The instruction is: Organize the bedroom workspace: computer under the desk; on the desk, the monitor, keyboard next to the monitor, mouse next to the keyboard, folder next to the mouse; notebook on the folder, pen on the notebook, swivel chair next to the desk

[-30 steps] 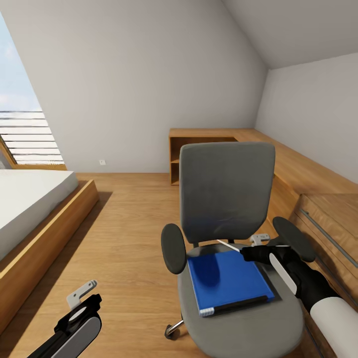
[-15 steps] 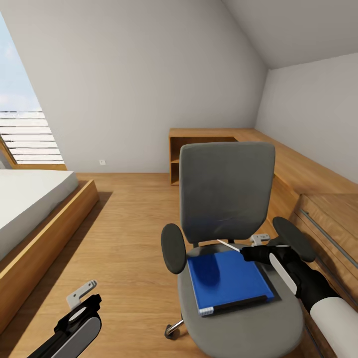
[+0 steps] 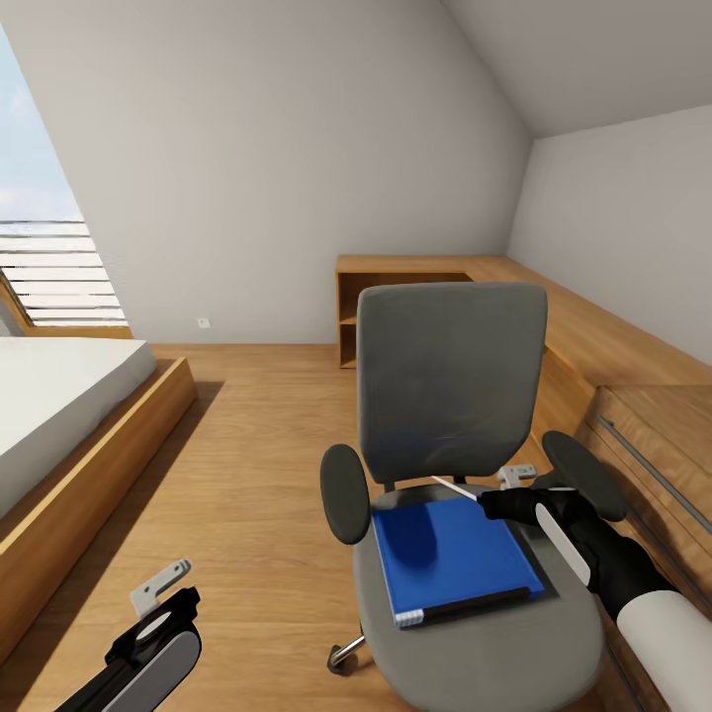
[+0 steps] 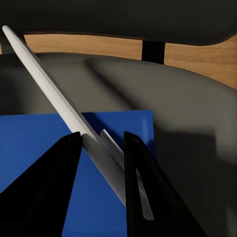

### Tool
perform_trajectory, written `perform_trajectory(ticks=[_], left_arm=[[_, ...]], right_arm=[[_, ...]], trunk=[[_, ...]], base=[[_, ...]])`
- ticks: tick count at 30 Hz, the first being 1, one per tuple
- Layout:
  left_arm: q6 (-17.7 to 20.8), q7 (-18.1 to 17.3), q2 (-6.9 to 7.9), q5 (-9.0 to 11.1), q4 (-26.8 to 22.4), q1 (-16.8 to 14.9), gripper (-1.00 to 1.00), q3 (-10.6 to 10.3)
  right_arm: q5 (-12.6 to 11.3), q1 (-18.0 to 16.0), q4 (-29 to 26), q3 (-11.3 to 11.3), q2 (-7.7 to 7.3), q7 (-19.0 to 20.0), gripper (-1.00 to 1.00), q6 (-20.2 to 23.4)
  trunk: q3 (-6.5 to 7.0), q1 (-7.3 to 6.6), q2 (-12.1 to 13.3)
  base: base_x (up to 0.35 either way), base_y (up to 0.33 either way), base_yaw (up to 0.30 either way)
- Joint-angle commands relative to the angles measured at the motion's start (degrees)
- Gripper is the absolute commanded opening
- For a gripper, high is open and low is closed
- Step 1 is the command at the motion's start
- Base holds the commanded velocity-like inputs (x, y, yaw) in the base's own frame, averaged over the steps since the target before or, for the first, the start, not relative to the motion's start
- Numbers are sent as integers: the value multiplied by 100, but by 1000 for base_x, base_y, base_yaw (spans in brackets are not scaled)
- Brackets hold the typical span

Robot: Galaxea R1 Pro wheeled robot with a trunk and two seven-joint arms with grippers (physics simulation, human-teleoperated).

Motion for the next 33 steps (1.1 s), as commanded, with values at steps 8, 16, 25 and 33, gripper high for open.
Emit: perform_trajectory(ticks=[8,16,25,33], left_arm=[[-6,27,6,15,9,-7,100,-15],[-6,29,6,7,11,-7,100,-15],[-6,29,6,0,11,-7,100,-15],[-6,23,7,-1,11,-7,100,-15]], right_arm=[[5,-5,-4,10,-5,12,-100,20],[8,-5,-2,10,-5,12,-100,20],[10,-5,-3,10,-5,11,-100,20],[10,-5,-2,10,-5,11,-100,18]], trunk=[[-5,-1,-3],[-5,-1,-3],[-5,-1,-3],[120,-155,278]], base=[[-72,0,0],[-15,0,0],[-1,0,0],[0,0,0]])
